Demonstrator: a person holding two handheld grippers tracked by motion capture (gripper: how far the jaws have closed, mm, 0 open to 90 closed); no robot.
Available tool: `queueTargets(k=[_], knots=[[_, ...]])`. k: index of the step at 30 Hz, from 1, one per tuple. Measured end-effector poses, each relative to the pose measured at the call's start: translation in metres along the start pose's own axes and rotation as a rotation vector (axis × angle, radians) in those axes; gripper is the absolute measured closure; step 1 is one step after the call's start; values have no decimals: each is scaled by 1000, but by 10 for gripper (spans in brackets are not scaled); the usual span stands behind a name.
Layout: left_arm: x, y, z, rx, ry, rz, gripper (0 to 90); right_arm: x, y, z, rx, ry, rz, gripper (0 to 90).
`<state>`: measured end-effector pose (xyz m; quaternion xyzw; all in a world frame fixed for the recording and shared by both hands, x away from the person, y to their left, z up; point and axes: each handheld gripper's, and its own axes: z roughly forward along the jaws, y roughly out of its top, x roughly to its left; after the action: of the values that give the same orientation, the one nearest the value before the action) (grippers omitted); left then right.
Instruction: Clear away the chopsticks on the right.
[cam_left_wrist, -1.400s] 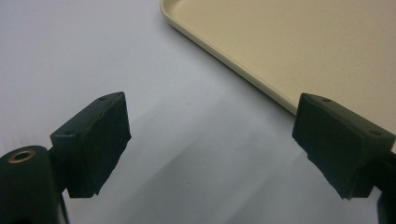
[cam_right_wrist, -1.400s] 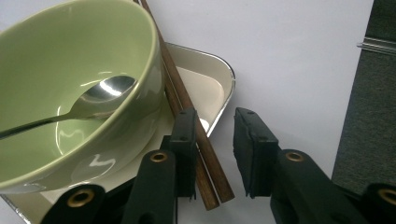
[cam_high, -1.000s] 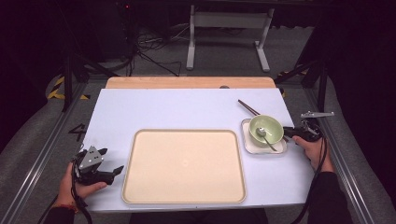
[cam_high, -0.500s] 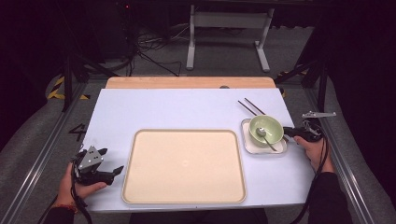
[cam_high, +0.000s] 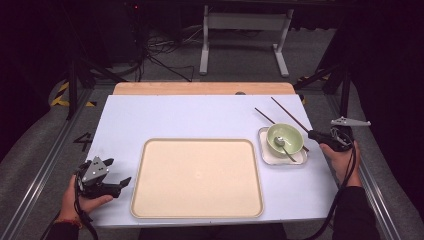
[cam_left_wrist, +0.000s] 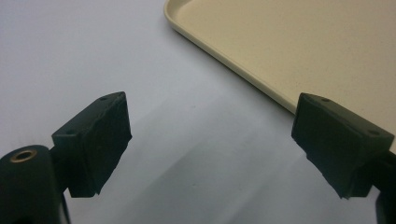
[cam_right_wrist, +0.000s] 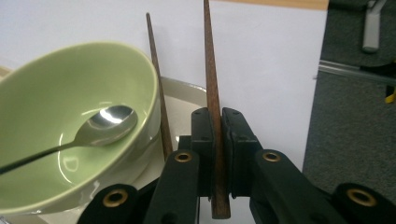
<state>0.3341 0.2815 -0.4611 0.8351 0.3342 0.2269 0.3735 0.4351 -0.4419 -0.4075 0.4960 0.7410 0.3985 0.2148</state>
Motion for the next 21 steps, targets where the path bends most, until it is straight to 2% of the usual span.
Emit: queueTargets(k=[10, 14, 19, 20, 21], knots=[[2, 0, -5, -20, 13, 2, 128, 10, 7, -26, -111, -35, 15, 845], [2, 0, -6, -21, 21, 0, 128, 13, 9, -34, -136, -38, 8, 845], [3, 0, -7, -24, 22, 2, 128, 32, 17, -48, -179, -20, -26, 846], [3, 0, -7, -26, 22, 0, 128, 32, 17, -48, -179, -20, -26, 846], [3, 0, -8, -29, 20, -2, 128, 40, 20, -53, -190, -7, -41, 846]])
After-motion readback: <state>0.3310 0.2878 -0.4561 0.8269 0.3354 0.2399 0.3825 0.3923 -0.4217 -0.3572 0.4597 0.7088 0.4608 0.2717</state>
